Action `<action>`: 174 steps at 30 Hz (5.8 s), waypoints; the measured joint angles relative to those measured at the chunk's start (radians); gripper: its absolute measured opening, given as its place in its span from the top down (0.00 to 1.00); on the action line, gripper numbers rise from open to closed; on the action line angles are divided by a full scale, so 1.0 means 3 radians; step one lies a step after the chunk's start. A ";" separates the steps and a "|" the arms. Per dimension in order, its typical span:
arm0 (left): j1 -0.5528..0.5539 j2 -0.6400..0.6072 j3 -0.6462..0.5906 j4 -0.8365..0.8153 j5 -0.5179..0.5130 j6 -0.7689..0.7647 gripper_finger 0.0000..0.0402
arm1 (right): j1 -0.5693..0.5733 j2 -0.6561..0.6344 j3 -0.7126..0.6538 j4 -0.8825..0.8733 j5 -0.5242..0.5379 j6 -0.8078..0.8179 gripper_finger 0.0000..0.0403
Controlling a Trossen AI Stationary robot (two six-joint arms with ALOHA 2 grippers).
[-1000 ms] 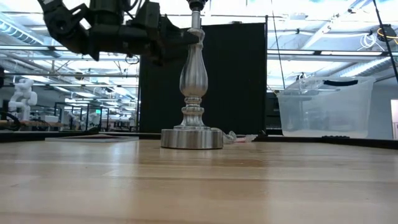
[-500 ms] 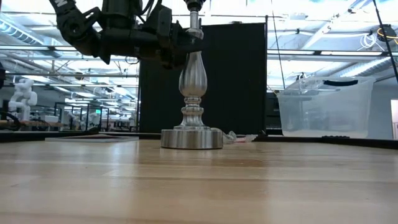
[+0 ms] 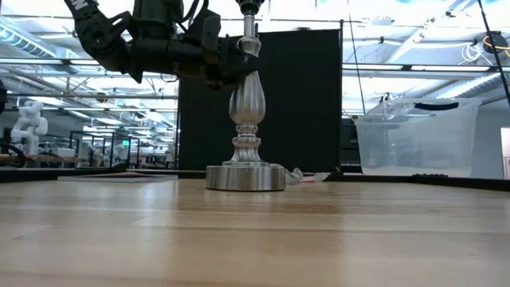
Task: Screw lightbulb
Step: Insert the white lightbulb into the silver lamp
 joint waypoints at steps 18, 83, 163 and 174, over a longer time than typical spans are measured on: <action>-0.0039 -0.0001 0.0004 -0.0083 -0.0425 0.0012 0.66 | 0.0157 0.0001 0.0000 -0.0099 0.0635 0.0223 0.38; 0.0001 0.0005 -0.0008 -0.0208 -0.0390 -0.0057 0.66 | 0.0824 0.0383 -0.0018 0.0202 0.2351 0.0414 0.20; -0.0086 -0.0708 -0.0008 -0.1169 -0.0353 0.0092 0.62 | 0.1562 0.0281 -0.0807 -0.3784 0.0990 0.6040 0.19; -0.0084 -0.0712 -0.0004 -0.1220 -0.0233 0.0141 0.62 | 0.1712 0.0272 -0.0905 -0.3940 -0.0355 0.4702 0.19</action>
